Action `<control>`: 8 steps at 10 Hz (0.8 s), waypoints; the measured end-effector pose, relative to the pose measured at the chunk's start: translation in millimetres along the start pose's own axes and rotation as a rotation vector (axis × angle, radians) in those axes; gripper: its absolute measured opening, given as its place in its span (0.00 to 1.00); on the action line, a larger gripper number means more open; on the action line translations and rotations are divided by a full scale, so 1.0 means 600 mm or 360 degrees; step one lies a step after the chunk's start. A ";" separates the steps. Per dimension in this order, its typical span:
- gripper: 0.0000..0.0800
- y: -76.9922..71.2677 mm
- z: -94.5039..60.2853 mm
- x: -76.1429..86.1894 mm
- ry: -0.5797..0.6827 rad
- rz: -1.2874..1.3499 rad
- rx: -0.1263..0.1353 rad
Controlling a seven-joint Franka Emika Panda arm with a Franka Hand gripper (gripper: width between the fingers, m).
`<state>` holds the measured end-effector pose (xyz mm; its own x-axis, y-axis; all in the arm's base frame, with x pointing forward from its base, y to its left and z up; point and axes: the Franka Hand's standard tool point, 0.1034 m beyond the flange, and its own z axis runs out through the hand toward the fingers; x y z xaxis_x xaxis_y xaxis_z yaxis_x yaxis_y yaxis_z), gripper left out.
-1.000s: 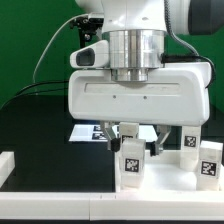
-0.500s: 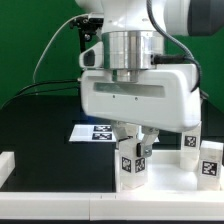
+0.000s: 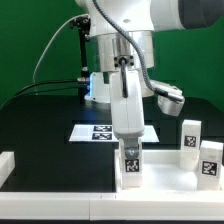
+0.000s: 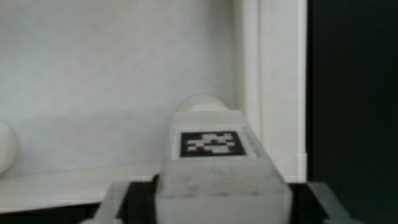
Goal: Assemble square table
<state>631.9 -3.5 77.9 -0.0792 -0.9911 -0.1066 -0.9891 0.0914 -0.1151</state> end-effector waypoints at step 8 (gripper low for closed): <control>0.81 0.009 0.001 0.005 -0.0064 -0.1172 -0.0060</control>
Offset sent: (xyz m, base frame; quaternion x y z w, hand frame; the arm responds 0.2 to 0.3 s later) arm 0.0005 0.0316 0.0018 0.0093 -0.1350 -0.4468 0.8843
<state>626.4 -6.1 76.5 0.6110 -0.7900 -0.0512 -0.7878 -0.6005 -0.1369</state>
